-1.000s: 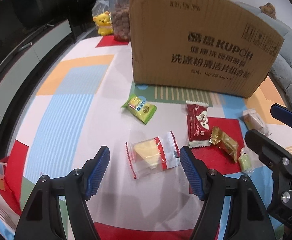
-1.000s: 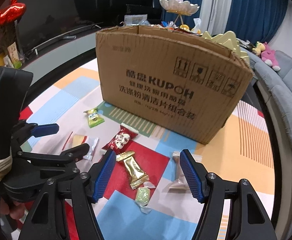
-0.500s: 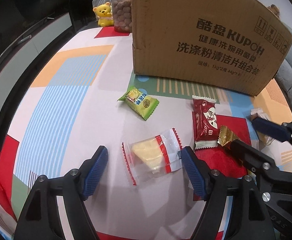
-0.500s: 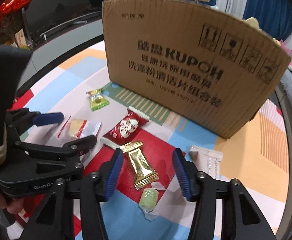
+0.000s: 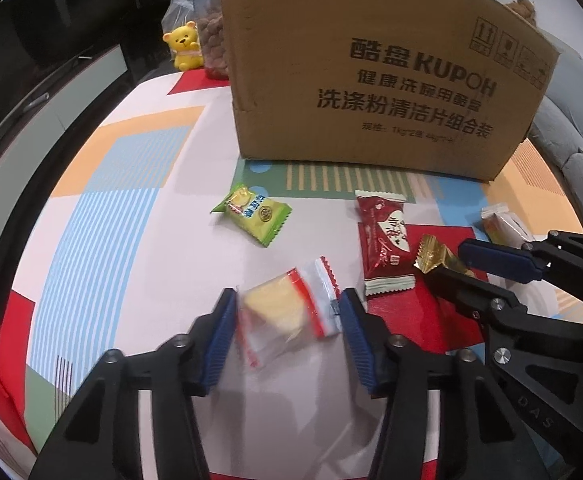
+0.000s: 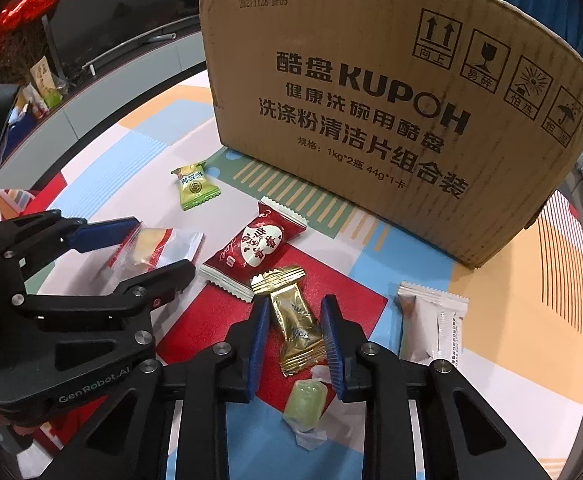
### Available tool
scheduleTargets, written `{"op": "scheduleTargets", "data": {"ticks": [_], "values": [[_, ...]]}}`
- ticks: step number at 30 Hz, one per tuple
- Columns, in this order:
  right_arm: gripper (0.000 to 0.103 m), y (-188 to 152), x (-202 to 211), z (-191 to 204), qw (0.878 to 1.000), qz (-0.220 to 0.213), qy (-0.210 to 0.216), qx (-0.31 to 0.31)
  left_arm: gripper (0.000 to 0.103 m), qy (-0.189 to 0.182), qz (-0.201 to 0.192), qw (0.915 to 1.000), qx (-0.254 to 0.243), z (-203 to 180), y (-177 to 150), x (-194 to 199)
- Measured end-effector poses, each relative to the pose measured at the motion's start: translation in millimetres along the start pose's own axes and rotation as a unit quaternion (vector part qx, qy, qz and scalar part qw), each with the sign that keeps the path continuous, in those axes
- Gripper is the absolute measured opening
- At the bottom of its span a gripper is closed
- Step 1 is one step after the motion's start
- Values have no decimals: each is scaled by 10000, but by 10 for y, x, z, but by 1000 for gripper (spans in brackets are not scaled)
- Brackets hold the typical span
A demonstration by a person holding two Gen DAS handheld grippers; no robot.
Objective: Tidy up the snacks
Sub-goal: 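Grasp the white-and-red cake packet with the left tool while the right tool grasps the gold candy bar, then lift the cake packet and gold candy bar and carry both over the box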
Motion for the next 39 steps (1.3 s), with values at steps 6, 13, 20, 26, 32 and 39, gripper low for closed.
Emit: {"op": "scheduleTargets", "data": {"ticks": [6,13,20,26,32,39], "values": [[24,-3,60,-48,9999,-2,47,-154,34,-17,-1,10000,-59,-38,1,25],[23,17,148,-50,9992,-86,59,-394,32,25,40,10000,24,7,17,24],[23,16,248,49,9988,-159,-14,-467,32,60,3,9999,112,68,41,71],[23,27,356,100,9987,-212,-115,-445,32,67,-77,9999,125,77,28,180],[23,44,495,119,9983,-285,-218,-465,32,45,-203,9997,128,90,43,312],[23,64,678,136,9970,-400,-382,-544,32,31,-325,9994,146,120,65,465]]}}
Point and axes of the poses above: each gripper's, at about its wrist camera, not at the fingertips, and x roughly against the way its jaws point, z to its left, y to its top, the point moved 2 cm from there along -x, roughly the way its jaws point, and after that the axes turned 2 degrees about x, right-handed, at the moved point
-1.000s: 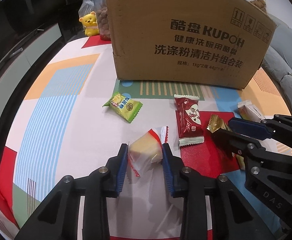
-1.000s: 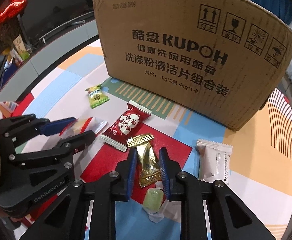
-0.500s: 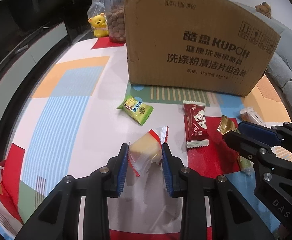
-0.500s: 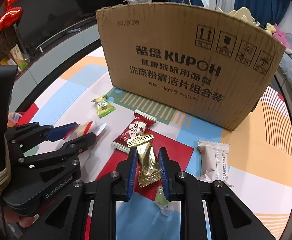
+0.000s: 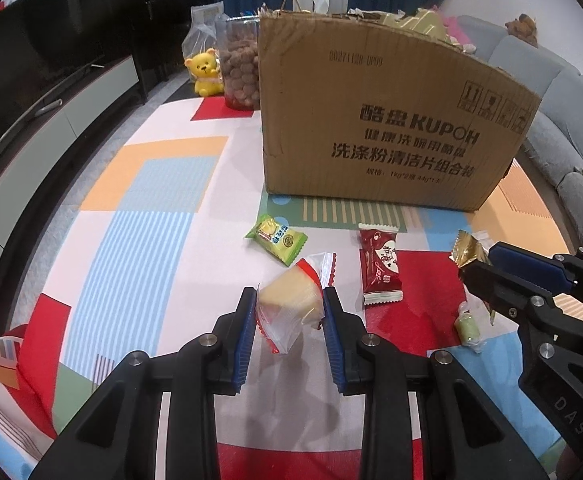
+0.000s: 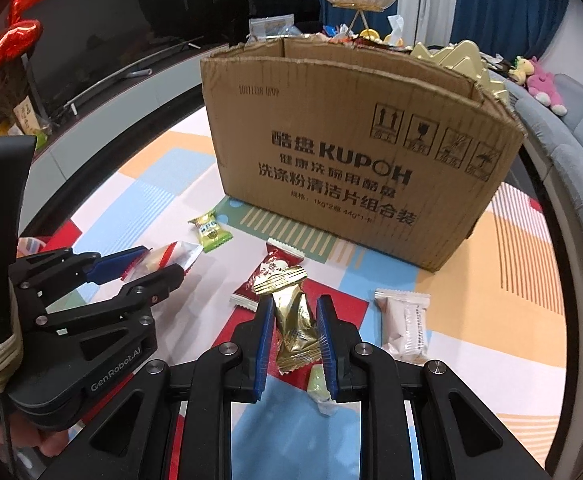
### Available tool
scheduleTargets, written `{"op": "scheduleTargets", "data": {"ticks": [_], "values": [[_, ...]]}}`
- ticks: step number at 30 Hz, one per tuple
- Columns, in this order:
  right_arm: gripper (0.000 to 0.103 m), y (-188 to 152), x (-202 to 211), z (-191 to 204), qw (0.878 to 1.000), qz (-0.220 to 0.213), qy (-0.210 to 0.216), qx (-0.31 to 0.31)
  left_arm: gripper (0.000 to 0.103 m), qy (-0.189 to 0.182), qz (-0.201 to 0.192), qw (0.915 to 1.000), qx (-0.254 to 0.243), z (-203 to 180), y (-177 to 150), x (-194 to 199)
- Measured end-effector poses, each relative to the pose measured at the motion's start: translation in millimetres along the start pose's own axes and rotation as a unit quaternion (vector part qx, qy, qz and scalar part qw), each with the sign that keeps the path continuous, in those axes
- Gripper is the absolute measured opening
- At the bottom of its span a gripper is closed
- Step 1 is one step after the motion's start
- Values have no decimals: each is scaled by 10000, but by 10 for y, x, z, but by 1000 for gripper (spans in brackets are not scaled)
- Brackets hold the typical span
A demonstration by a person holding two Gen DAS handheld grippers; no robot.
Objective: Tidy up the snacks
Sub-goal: 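Lift the cake packet and gold candy bar and carry both over the box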
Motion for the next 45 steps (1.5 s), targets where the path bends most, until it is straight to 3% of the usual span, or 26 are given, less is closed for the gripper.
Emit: {"op": "scheduleTargets", "data": {"ticks": [29,45], "values": [[23,140,597,93,9960,-507,-606,-422,32,23,-370,9993,85,66,89,545],[23,288,886,66,9931,-773,-659,-590,32,88,-664,9977,56,50,290,879]]}}
Point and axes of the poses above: each gripper's, at about its wrist camera, not at the fingertips, and x roughly against the way its jaws point, z to its left, y to its top, the point moved 2 cm from there along -x, roughly the way its jaws point, and after that the axes turned 2 degrees about x, right-handed, at the moved point
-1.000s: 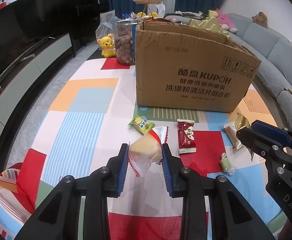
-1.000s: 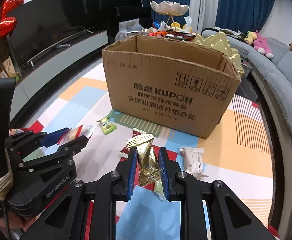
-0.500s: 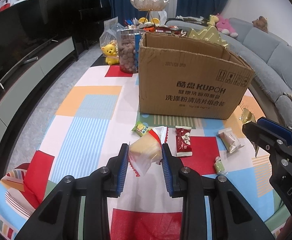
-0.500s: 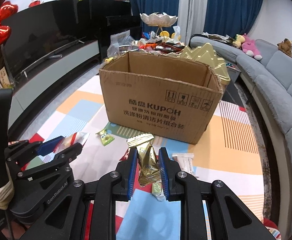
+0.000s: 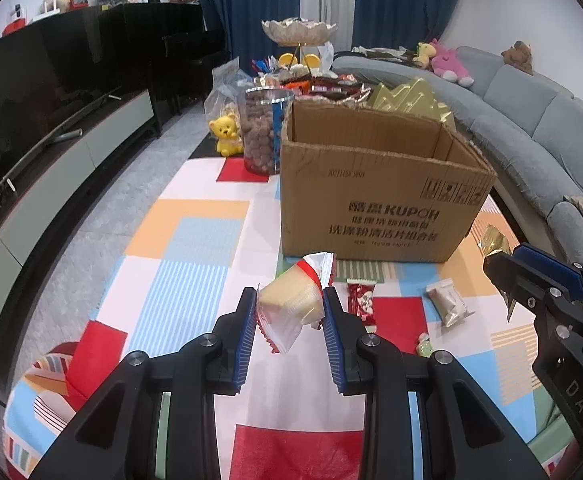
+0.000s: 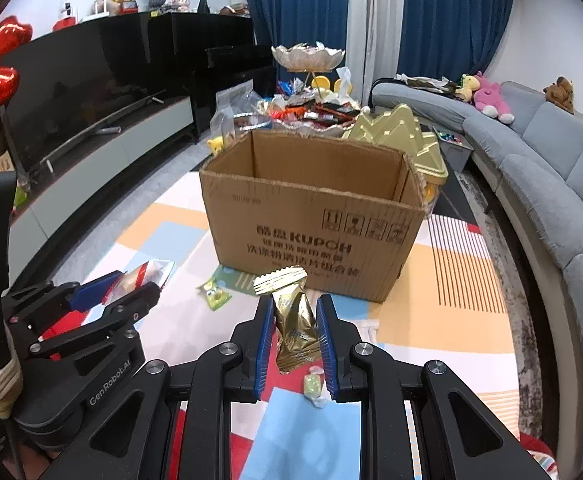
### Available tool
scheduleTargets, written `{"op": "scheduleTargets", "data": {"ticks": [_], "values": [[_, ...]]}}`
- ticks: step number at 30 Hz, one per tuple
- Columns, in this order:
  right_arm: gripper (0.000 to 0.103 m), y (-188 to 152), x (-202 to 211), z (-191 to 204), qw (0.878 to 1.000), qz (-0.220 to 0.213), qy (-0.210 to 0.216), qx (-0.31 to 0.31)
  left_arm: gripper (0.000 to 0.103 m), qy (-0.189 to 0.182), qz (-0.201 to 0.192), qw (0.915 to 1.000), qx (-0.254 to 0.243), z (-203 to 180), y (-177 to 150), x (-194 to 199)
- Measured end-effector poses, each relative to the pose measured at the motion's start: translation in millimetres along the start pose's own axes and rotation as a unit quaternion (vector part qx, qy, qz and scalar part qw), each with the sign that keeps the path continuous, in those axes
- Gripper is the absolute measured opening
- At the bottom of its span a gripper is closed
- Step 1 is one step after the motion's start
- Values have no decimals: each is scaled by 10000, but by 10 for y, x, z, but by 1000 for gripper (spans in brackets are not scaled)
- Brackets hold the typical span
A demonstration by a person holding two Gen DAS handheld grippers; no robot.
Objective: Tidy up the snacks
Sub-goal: 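Lift the cake packet and gold candy bar and carry both over the box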
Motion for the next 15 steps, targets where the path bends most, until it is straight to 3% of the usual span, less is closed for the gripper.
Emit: {"op": "scheduleTargets", "data": {"ticks": [15], "values": [[23,408,244,-161,9992,-337,-25,-215,32,-65,-280,9996,-26,-120,454,188]]}}
Point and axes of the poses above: each gripper's, at about its wrist camera, not at the fingertips, and x roughly against the way its jaws point, z to its left, y to its top, the point moved 2 cm from there along -x, roughly the way its jaws point, and after that the axes turned 2 degrees about x, right-handed, at the moved point
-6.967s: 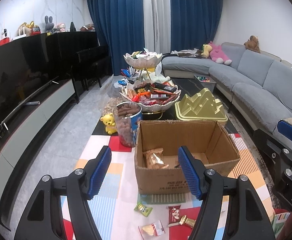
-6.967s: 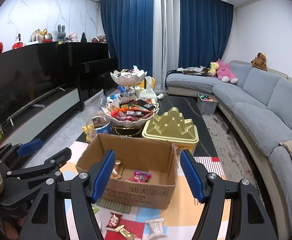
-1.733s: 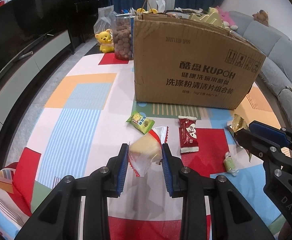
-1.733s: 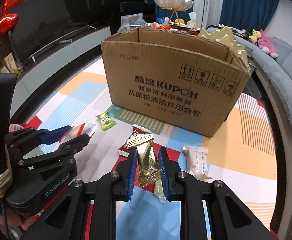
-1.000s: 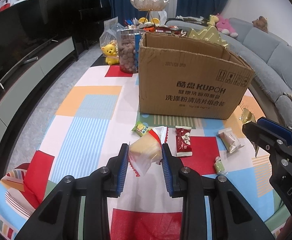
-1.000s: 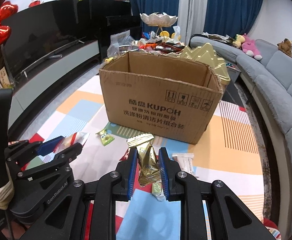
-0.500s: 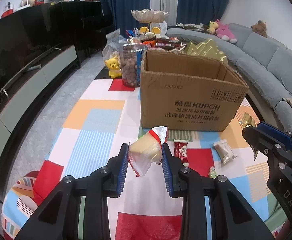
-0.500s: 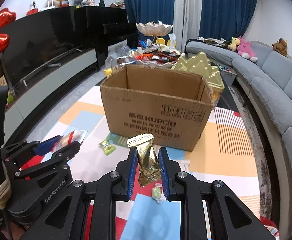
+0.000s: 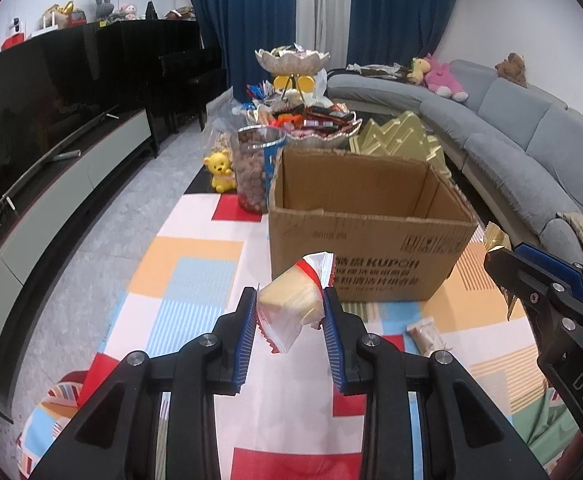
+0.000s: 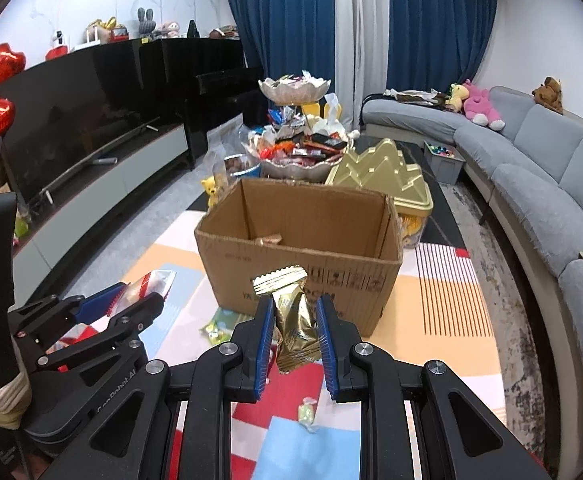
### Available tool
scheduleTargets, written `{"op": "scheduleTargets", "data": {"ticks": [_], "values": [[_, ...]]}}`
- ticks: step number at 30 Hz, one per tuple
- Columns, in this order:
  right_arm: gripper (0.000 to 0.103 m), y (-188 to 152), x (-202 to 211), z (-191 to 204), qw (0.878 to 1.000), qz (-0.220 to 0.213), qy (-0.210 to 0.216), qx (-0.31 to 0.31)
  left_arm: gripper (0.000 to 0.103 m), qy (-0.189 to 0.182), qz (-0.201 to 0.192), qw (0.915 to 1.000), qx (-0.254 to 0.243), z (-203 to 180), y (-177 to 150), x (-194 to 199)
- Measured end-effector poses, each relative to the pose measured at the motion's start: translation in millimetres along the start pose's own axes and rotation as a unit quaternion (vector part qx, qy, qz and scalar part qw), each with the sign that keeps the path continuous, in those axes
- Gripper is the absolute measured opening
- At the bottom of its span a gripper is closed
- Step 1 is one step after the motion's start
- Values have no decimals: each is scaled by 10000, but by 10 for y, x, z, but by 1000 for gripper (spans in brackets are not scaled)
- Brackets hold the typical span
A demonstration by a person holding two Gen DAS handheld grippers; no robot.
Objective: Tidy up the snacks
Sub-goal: 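Lift the cake packet and gold candy bar and carry both over the box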
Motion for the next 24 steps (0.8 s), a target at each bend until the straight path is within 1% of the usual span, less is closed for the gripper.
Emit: {"op": "scheduleTargets", "data": {"ticks": [10,24], "values": [[23,288,-21,-95,9998,-135,0,-115,32,-21,-154,9999,-49,-57,336,-3],[23,639,-141,-205,9994,-303,-103,-90,32,-83,-239,9996,-158,-128,743,-176]]}}
Point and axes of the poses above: each gripper's, at about its wrist camera, not at the fingertips, and x roughly against the way its jaws point, z to its left, y to its top, the point moved 2 cm from there along -x, roughly the way its jaws point, and after that the axes turned 2 degrees about x, right-handed, at the moved point
